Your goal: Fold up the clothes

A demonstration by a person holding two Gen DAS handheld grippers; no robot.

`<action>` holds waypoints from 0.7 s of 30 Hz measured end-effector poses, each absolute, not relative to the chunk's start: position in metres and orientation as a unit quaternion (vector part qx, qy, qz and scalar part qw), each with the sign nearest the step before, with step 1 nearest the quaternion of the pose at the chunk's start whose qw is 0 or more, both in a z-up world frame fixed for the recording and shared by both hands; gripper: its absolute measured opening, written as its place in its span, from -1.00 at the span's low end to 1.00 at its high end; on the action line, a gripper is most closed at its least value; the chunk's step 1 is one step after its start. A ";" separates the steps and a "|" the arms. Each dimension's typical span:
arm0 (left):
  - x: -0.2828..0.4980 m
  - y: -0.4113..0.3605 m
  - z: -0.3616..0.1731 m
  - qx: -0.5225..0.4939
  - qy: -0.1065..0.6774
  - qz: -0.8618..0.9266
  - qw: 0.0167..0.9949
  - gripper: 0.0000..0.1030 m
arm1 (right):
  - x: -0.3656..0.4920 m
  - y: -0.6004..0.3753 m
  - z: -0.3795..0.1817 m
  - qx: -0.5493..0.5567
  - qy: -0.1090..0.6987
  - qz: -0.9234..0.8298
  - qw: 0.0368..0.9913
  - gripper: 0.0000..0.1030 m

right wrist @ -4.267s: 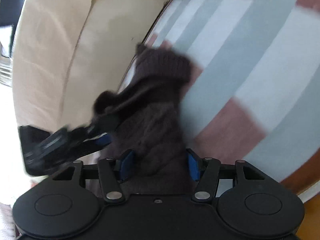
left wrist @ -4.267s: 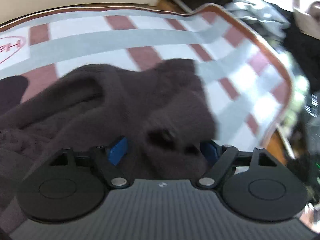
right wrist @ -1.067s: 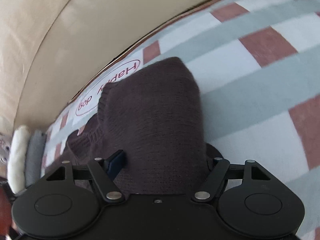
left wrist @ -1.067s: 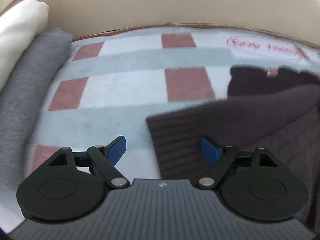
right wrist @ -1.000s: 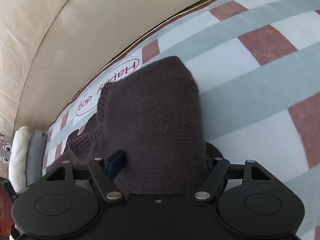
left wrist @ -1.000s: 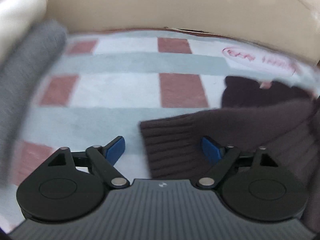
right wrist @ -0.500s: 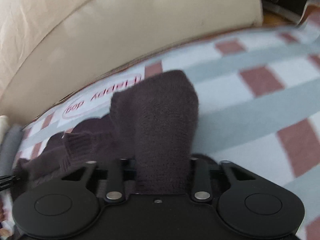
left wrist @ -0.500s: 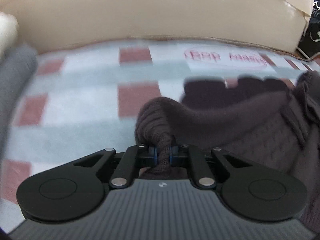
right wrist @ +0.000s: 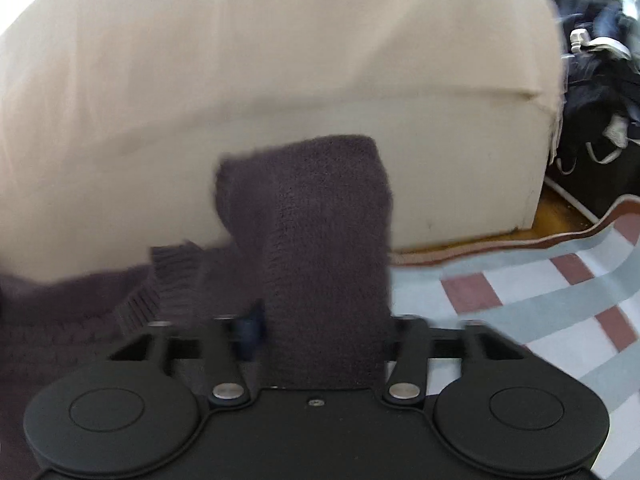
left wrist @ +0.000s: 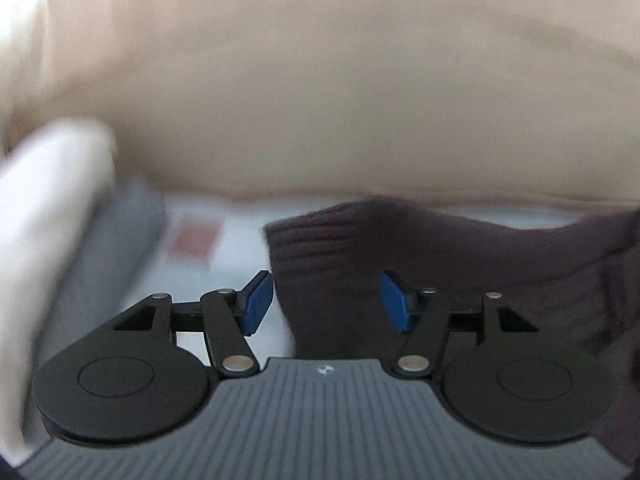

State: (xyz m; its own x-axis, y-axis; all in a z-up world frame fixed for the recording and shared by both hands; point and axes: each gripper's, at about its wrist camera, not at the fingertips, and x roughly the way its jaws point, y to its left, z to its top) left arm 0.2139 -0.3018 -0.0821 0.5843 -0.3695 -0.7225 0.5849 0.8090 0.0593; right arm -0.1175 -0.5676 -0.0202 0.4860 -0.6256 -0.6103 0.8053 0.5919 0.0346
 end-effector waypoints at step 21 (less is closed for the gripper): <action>0.082 -0.232 -0.148 0.126 0.437 -0.399 0.796 0.45 | -0.245 -0.434 -0.118 0.020 0.438 -0.344 0.830 0.15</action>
State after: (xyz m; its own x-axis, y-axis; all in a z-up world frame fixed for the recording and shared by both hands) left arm 0.0822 -0.2321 -0.1477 0.3004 -0.5247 -0.7965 0.7455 0.6501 -0.1471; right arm -0.2449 -0.4336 -0.1178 0.3791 -0.5537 -0.7414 0.5893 0.7622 -0.2679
